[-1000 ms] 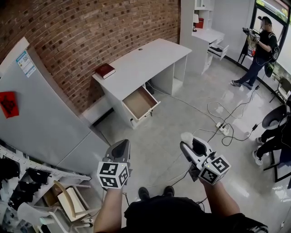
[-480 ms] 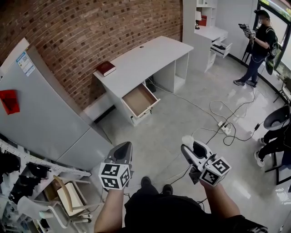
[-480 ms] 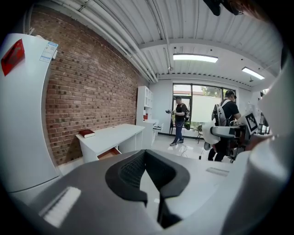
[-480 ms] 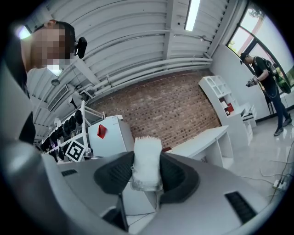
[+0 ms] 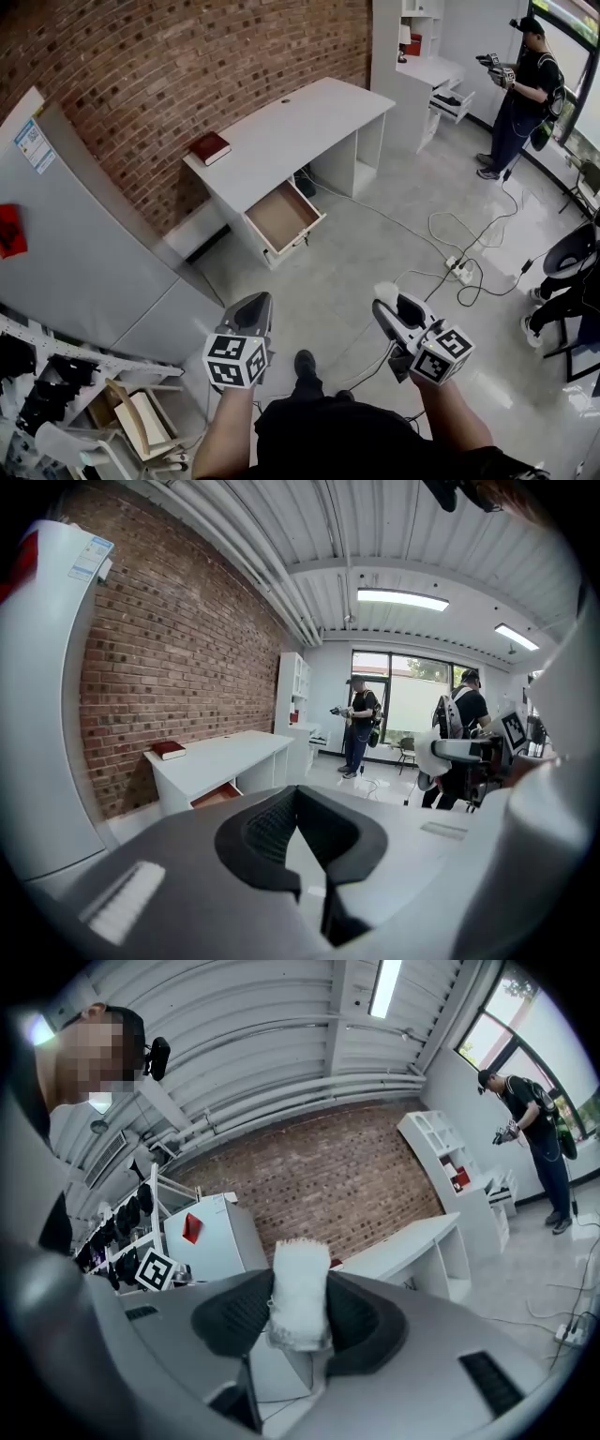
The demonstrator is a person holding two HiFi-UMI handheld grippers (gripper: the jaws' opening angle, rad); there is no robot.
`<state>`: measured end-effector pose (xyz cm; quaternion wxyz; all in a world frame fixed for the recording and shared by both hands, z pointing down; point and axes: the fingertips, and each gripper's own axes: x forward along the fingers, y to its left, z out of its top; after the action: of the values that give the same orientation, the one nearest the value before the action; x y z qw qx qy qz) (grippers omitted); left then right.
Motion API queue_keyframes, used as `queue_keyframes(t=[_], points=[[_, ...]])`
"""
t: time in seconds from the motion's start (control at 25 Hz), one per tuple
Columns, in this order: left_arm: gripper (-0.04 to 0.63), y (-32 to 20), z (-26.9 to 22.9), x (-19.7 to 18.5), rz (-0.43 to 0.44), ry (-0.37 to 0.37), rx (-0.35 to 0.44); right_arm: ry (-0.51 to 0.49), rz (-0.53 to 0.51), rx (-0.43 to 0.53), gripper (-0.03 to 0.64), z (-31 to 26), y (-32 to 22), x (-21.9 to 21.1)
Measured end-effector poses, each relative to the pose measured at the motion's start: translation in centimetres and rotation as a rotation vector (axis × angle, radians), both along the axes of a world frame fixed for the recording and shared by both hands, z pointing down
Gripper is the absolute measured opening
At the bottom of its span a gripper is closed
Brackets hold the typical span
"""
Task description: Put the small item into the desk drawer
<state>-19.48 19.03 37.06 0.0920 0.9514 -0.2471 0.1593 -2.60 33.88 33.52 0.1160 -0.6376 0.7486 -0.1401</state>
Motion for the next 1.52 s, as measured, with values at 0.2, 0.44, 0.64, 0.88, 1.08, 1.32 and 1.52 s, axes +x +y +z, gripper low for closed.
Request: queue_keyframes(t=[0.2,0.44,0.64,0.88,1.08,1.32,1.52], points=[[0.011,-4.3,-0.1,1.5,0.022,0.002,0.005,-0.016,0.022,-0.018,0.161,0.4,-4.3,1.7],[0.012,-10.6,1.0,1.6,0.007,-0.004,-0.028,-0.01,-0.027,-0.029,0.161,0.4,-11.7,0.6],[0.012,-15.0,2.3,1.3,0.008,-0.003,-0.062,-0.002,-0.054,-0.059,0.161,0.9,-16.7,-0.6],[0.011,-19.1,2.4,0.9,0.02,0.016,-0.071,0.026,-0.048,-0.096,0.161,0.5,-20.4,-1.4],[0.012,-20.6,2.1,0.9,0.048,-0.025,0.0,0.033,-0.03,-0.094,0.161,-0.2,-22.2,-1.5],[0.012,-21.0,3.4,1.3,0.062,-0.044,-0.02,0.022,-0.026,-0.096,0.161,0.6,-22.9,-1.0],[0.012,-22.1,4.1,2.9,0.057,-0.069,-0.036,-0.014,-0.013,-0.087,0.161,1.7,-24.2,1.8]])
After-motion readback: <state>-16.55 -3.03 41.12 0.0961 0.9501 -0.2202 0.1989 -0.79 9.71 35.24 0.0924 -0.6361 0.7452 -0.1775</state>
